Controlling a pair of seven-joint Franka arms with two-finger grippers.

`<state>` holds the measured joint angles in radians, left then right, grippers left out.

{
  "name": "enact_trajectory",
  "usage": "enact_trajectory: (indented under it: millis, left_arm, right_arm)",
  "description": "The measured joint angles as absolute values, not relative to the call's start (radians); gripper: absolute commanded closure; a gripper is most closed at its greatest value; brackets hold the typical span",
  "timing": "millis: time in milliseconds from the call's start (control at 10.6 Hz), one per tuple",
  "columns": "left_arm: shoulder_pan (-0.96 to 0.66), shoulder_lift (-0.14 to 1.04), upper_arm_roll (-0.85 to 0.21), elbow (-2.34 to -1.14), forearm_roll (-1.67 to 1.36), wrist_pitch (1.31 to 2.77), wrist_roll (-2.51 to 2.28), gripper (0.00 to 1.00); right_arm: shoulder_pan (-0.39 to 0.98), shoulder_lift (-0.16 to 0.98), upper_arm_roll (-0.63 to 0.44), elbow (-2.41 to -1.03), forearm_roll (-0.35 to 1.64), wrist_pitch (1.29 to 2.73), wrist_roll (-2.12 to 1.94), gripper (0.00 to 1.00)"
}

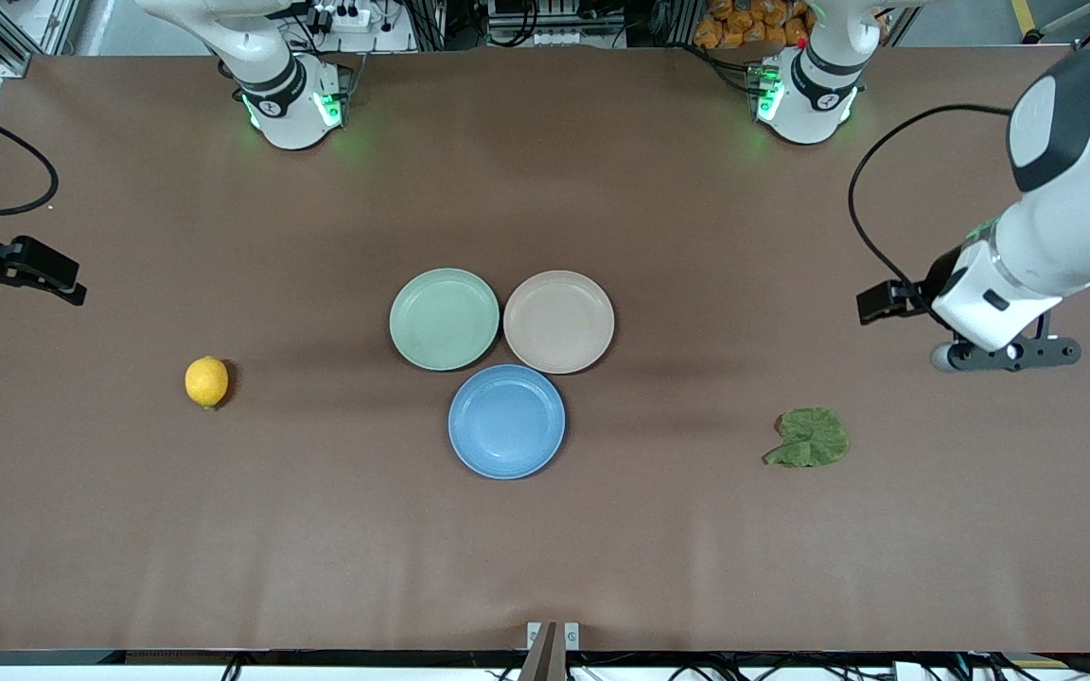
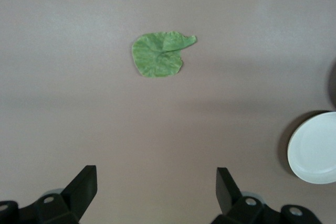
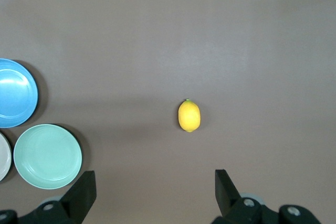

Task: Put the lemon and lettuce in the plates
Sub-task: 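Move the left gripper down toward the green lettuce leaf, then grasp the lettuce with the left gripper while the right gripper reaches the lemon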

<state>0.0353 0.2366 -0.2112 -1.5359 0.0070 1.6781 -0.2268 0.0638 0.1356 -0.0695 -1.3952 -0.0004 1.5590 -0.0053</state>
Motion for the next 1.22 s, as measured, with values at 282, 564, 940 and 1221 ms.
enact_trajectory:
  millis: [282, 564, 940, 1221]
  left_arm:
    - [0.036, 0.294, -0.212, -1.536, 0.007, 1.741, -0.227, 0.00]
    - [0.034, 0.368, -0.214, -1.537, 0.047, 1.788, -0.222, 0.00]
    - [0.027, 0.462, -0.215, -1.533, 0.057, 1.845, -0.147, 0.00]
    - [0.028, 0.520, -0.215, -1.499, 0.057, 1.862, -0.044, 0.00]
  right_arm:
    - [0.068, 0.139, -0.070, -1.401, 0.001, 1.557, -0.005, 0.00]
    - [0.068, 0.141, -0.069, -1.405, 0.002, 1.557, -0.012, 0.00]
    - [0.067, 0.161, -0.071, -1.412, 0.003, 1.556, -0.016, 0.00]
    - [0.038, 0.185, -0.075, -1.427, 0.003, 1.560, -0.028, 0.00]
